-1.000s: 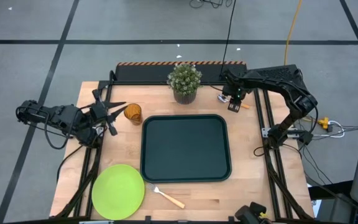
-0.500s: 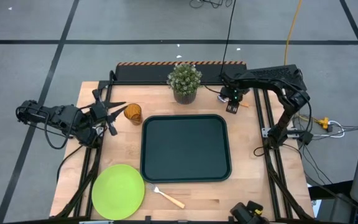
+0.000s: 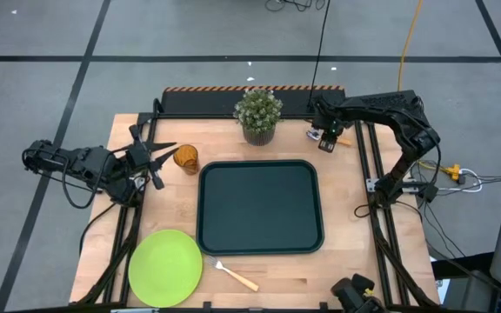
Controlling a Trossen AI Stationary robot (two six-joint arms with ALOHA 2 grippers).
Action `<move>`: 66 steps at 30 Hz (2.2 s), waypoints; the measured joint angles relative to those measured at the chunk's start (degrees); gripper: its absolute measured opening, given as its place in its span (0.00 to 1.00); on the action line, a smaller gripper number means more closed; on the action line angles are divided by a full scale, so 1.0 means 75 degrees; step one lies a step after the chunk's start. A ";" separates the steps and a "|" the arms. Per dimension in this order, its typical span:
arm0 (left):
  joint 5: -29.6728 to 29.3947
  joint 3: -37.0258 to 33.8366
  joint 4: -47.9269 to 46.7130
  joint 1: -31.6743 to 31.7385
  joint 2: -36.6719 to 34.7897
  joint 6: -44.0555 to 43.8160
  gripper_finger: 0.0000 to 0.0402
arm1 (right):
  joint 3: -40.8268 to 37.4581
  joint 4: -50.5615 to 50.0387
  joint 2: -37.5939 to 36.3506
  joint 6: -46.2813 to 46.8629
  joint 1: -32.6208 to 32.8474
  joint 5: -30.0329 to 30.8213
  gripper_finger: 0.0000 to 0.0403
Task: Pick and place plate/cup/fork/spoon on tray
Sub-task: Put the spoon on the right side on the serving tray
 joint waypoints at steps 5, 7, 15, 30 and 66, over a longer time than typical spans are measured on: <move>0.0000 0.0000 0.0000 0.0000 0.0000 0.0003 0.18 | 0.0000 -0.0027 0.0097 -0.0073 -0.0195 -0.0193 0.27; 0.0000 0.0000 0.0000 0.0000 0.0000 0.0003 0.18 | 0.0000 -0.0015 0.0210 -0.0075 -0.0282 -0.0271 0.27; 0.0000 0.0000 -0.0003 0.0000 0.0000 0.0006 0.18 | 0.0044 -0.0078 0.0804 -0.0043 -0.0387 -0.0600 0.27; -0.0001 0.0001 -0.0067 0.0000 0.0000 0.0012 0.18 | -0.0001 -0.0356 0.0431 0.1057 -0.0356 -0.0599 0.06; -0.1090 0.0000 -0.0665 0.0000 -0.0142 -0.0228 0.18 | 0.0006 -0.2464 -0.1733 1.2526 0.6731 -0.2021 0.06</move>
